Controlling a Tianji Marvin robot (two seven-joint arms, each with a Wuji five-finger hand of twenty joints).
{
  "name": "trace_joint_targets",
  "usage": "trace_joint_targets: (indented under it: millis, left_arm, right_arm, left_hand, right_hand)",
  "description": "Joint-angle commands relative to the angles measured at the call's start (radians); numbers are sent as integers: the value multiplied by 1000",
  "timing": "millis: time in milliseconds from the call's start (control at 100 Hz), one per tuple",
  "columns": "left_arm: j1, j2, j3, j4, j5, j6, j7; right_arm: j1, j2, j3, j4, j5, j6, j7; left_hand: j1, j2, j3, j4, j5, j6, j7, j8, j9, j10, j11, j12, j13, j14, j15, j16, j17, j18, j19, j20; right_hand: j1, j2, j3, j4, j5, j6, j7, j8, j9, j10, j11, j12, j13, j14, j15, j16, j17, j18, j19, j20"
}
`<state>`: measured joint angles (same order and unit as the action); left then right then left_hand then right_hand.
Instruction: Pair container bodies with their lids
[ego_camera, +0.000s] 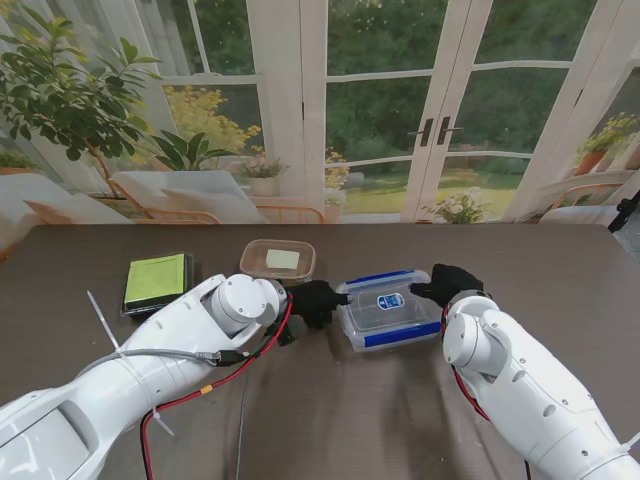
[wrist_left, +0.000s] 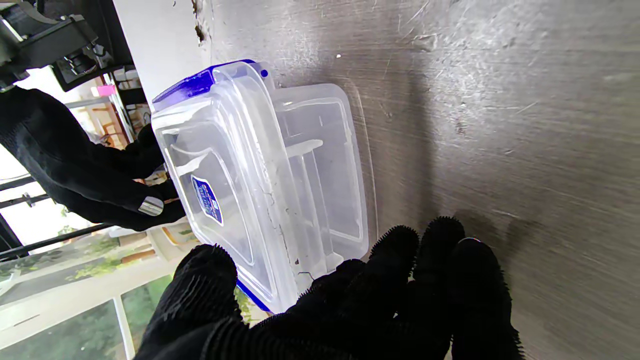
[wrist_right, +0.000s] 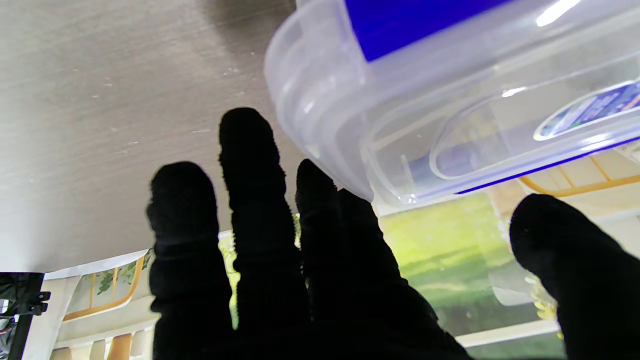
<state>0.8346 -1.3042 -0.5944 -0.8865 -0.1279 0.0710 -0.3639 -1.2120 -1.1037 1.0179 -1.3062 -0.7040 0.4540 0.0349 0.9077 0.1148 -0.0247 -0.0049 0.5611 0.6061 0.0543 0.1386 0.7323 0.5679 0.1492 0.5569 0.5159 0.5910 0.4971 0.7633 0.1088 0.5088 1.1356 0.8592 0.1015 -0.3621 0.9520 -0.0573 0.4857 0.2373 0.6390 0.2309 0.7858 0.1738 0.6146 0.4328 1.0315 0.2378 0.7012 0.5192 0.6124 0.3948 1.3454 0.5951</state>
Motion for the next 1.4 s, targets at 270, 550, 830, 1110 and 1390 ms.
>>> trace_joint_targets:
  millis: [270, 550, 830, 1110, 1390]
  left_arm:
    - [32, 21, -21, -60, 23, 25, -7]
    - [77, 61, -52, -143, 59, 72, -7]
    - [166, 118, -130, -275, 132, 127, 0]
    - [316, 173, -281, -458, 236, 141, 24]
    - [490, 194, -451, -644, 318, 101, 94]
  right_arm:
    - [50, -5, -44, 74, -21, 12, 22]
    - [50, -3, -39, 73, -44, 22, 16]
    - [50, -2, -23, 54, -91, 59, -6]
    - [-19, -13, 62, -15, -139, -36, -136]
    - [-183, -20, 205, -220, -102, -258, -200]
  left_hand:
    - [-18, -21, -1, -8, -38, -88, 1, 15, -14, -20, 2, 5, -7, 1, -1, -9, -20, -61, -23, 1]
    - [-21, -20, -1, -8, -37, -74, -3, 19, -14, -17, 1, 3, -8, -1, -4, -11, -20, -61, -24, 3]
    - [-22, -20, -1, -8, -38, -75, -5, 18, -17, -18, -3, -3, -10, -1, -14, -19, -20, -61, -24, 3]
    - [-16, -25, -1, -9, -5, -126, 9, 30, -50, -42, -18, -31, -52, -28, -72, -50, -53, -92, -79, -17]
    - [-13, -43, -1, -9, 2, -154, 8, 41, -94, -84, -41, -115, -108, -82, -279, -210, -93, -119, -392, -141]
  right_hand:
    - [-11, -4, 19, -3, -66, -150, 24, 5, -41, -27, 17, -5, -31, -3, 13, -6, -120, -20, -15, 34]
    - [-17, 0, 6, -2, -120, -137, 16, -2, -52, -30, 19, -8, -36, -3, 14, -9, -122, -19, -17, 36]
    - [-29, 8, -16, -1, -180, -124, 17, -8, -45, -44, 16, -14, -28, 3, 15, -10, -117, -10, -16, 40]
    - [-13, -34, 25, -1, -70, -200, 37, -10, -125, -48, 28, -11, -142, -24, -30, -25, -189, -40, -68, 20]
    - [-1, -72, 81, -16, 17, -226, 59, 8, -110, -65, 34, -15, -178, -23, -89, -57, -223, -38, -117, -2]
